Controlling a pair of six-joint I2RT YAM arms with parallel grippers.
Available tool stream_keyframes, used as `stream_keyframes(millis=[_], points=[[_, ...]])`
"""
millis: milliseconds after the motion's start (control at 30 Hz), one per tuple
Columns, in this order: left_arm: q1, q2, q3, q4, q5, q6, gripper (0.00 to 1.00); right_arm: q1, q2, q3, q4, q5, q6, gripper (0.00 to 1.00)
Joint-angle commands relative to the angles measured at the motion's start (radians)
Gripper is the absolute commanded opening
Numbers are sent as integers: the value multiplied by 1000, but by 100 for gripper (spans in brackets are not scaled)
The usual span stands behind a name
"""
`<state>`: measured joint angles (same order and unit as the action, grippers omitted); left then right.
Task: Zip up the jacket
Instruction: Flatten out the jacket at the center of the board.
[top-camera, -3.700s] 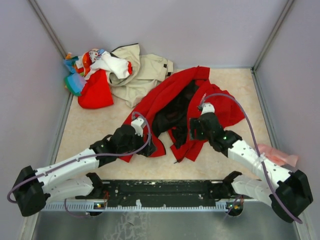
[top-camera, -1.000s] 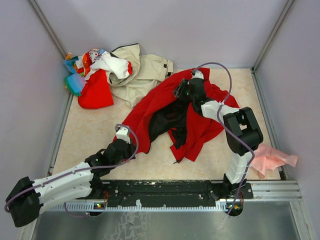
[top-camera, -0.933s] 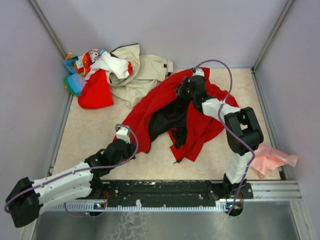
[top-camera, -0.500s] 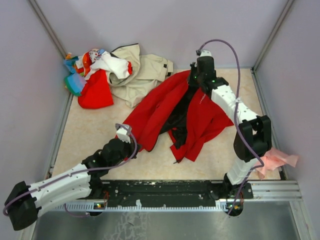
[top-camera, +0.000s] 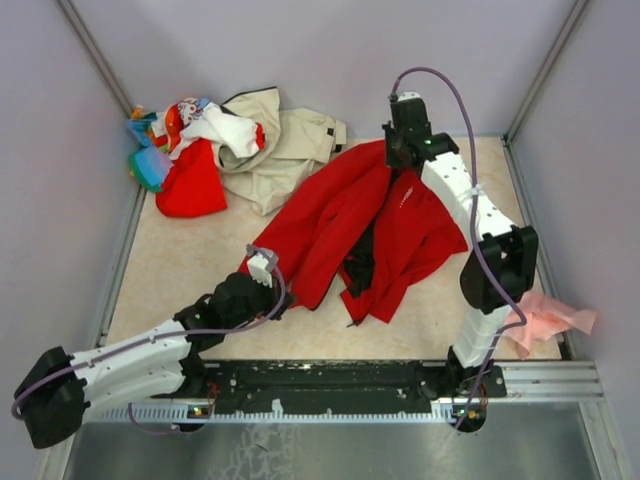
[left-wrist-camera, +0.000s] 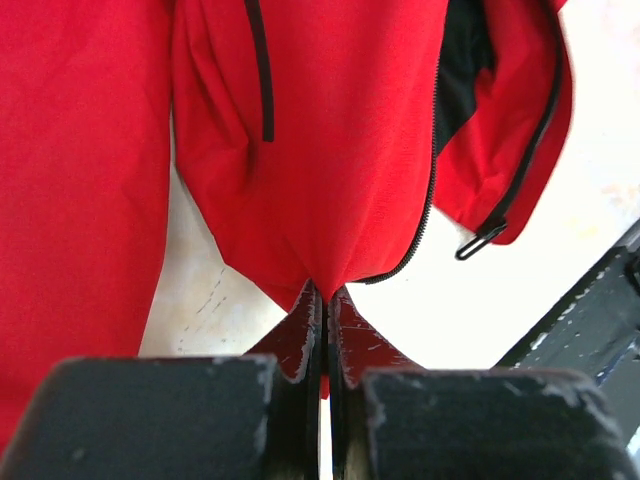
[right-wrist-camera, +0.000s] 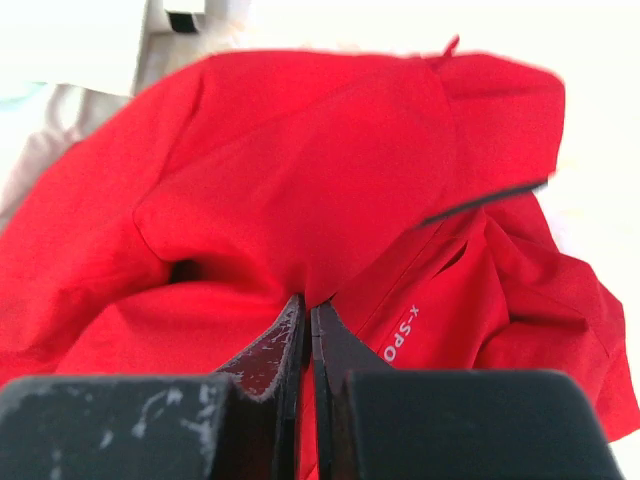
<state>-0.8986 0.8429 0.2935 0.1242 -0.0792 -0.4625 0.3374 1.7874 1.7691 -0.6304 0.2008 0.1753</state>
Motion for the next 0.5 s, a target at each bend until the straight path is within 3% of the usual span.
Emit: stream_keyframes(millis=[0,67,200,467], points=[[2,66,-3,-74,0,-40,0,-29,71,6,89,107,-53,5],[2,100,-6,-72,-28,-51,0,-30,116,16,99,104,-56,7],[3,177,-2,-58,-36,-59,0,-29,208,56,118,109,-72,19],[1,313,39,-13,3,-67,3,-28,388,236,104,124,-104,27]])
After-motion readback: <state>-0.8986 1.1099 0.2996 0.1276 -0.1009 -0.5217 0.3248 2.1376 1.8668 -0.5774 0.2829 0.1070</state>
